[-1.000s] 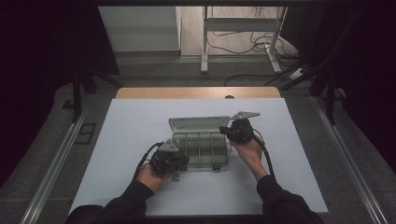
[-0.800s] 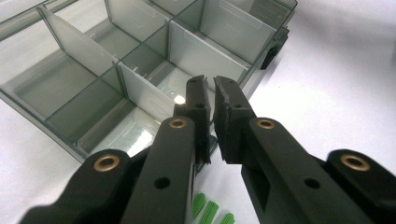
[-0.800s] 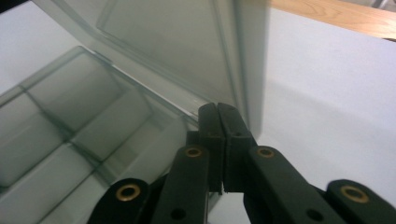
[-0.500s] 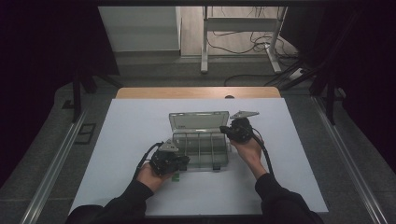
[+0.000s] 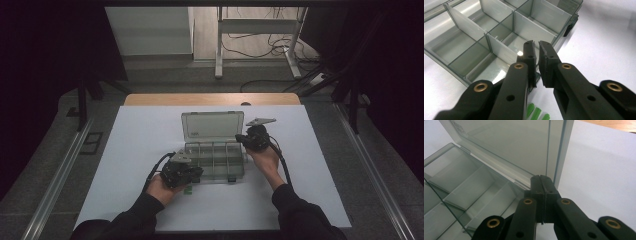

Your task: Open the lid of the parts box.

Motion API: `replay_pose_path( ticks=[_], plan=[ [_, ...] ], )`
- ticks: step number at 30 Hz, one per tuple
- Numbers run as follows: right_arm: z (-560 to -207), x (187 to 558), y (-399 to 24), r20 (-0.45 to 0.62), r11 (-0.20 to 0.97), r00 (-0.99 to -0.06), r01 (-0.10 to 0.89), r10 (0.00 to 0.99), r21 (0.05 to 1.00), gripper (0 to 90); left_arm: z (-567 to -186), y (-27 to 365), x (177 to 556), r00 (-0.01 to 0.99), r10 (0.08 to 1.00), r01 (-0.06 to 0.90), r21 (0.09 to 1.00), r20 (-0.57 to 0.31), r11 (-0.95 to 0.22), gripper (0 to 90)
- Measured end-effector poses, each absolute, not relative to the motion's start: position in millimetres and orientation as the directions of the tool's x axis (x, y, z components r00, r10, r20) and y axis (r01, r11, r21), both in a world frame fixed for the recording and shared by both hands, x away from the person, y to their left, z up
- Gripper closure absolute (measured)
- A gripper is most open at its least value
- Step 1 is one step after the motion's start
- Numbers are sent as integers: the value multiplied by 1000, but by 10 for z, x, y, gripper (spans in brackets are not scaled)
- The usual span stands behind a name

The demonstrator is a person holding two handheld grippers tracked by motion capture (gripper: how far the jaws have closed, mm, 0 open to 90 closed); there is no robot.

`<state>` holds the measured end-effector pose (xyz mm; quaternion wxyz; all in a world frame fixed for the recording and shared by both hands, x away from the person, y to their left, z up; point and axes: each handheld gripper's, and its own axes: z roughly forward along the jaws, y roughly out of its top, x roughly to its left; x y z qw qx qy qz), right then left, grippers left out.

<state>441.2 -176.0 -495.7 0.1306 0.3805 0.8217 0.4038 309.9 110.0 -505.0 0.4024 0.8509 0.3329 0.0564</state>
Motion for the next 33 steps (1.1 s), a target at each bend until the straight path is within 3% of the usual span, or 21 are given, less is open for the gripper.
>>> replay_pose_path(
  ticks=[22, 33],
  plan=[
    [-4983, 4465, -1801, 92, 367, -642, 544, 761, 754, 886, -5049, 1096, 3097, 774, 610, 518, 722, -169, -458, 838],
    [-4906, 4432, -1815, 106, 374, -660, 542, 744, 753, 834, -5030, 1079, 3087, 774, 608, 524, 719, -178, -456, 795]
  ],
)
